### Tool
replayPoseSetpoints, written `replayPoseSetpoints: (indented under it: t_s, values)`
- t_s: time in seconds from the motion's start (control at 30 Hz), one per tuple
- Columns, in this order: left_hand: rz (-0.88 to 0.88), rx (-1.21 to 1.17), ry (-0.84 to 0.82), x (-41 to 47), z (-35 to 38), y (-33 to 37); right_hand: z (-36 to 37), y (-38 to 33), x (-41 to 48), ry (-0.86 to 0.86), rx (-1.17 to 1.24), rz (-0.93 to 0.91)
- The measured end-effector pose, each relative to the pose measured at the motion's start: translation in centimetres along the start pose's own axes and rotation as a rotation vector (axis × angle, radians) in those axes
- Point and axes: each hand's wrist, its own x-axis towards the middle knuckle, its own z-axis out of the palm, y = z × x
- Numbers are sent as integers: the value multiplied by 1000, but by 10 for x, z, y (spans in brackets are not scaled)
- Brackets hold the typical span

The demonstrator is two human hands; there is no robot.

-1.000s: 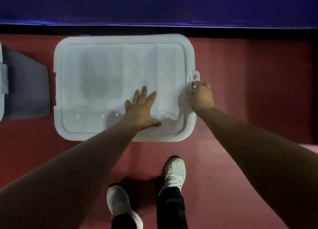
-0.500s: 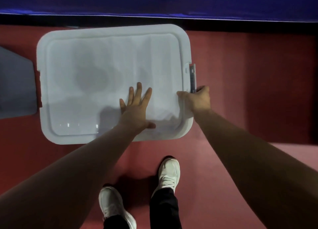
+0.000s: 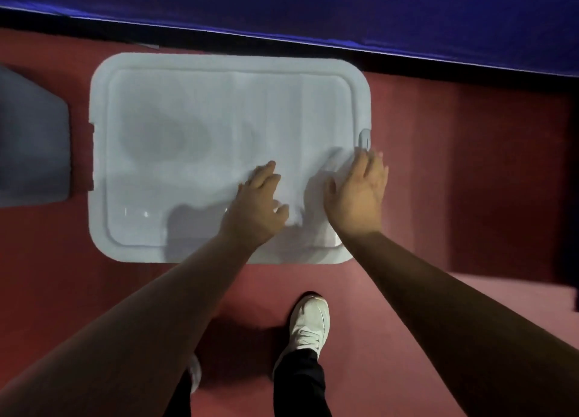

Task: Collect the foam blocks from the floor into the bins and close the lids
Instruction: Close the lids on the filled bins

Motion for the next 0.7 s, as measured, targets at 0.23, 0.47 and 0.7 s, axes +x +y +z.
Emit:
replayPoseSetpoints:
  t_s: [0.23,0.47,0.7]
  values:
    - [-300,172,271,-13,-101,-100,36,-122,-4,-240,12,-312]
    - [-555,172,258,-14,-149,-211,137,-212,-25,-411,-359,-260]
    - [-925,-509,-103,5,-164,-263,171,-216,-32,-339,-453,-240]
